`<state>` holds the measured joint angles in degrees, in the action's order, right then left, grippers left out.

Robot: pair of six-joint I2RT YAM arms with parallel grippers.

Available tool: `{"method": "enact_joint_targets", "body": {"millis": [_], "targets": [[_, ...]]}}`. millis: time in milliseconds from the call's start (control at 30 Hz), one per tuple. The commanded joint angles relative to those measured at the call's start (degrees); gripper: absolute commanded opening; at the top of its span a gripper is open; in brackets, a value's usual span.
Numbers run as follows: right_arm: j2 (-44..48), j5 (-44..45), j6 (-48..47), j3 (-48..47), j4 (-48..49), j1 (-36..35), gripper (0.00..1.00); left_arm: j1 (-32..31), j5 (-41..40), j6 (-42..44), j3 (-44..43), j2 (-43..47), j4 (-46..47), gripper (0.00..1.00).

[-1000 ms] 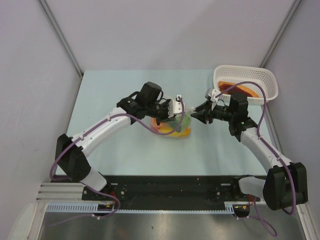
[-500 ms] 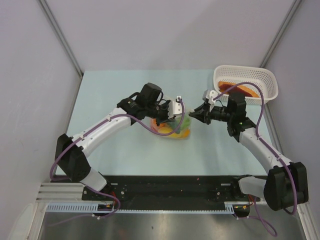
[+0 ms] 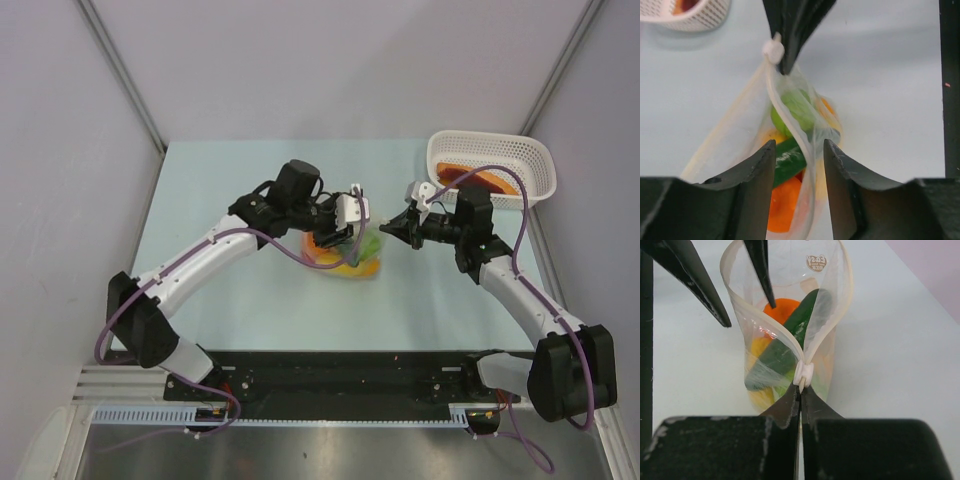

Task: Place the food in the zip-top bag and seal the zipper
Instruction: Zip the zipper food storage bag at the center of the board.

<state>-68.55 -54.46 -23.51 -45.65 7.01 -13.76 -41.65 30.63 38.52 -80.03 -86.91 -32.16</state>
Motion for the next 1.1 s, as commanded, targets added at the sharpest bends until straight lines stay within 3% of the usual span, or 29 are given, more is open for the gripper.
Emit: {"method": "enact_joint_targets", "body": {"millis": [0, 67, 233, 533, 667, 900, 1067], "targets": [[1.85, -0.83, -3.56, -0.14, 1.34, -0.22, 0.00, -0.01, 3.38, -1.61, -7.14, 2.54, 4.21, 0.50], [2.11, -1.00, -4.18, -0.14, 1.78, -0.30, 0.00, -0.01, 4.17, -1.87, -8.99, 0.71, 4.21, 0.55], [3.34, -1.27, -5.06, -0.14, 1.43, -0.57, 0.00, -0.27, 5.75, -1.43, -14.54, -3.70, 2.45, 0.55], [4.57, -1.27, -5.06, -0.14, 1.78, -0.66, 0.00, -3.44, 6.63, 3.75, -16.12, -7.65, 1.22, 0.55], [5.01, -1.79, -6.29, -0.14, 0.99, -0.83, 0.00, -3.88, 6.46, 4.10, -16.65, -8.80, 1.75, 0.53], [5.45, -1.97, -7.17, -0.14, 0.90, -0.83, 0.00, -4.49, 7.51, 5.77, -17.09, -9.94, 0.96, 0.41], [5.63, -1.79, -7.25, -0.14, 0.99, -1.01, 0.00, -4.58, 7.51, 6.56, -17.09, -10.38, 1.05, 0.40]]}}
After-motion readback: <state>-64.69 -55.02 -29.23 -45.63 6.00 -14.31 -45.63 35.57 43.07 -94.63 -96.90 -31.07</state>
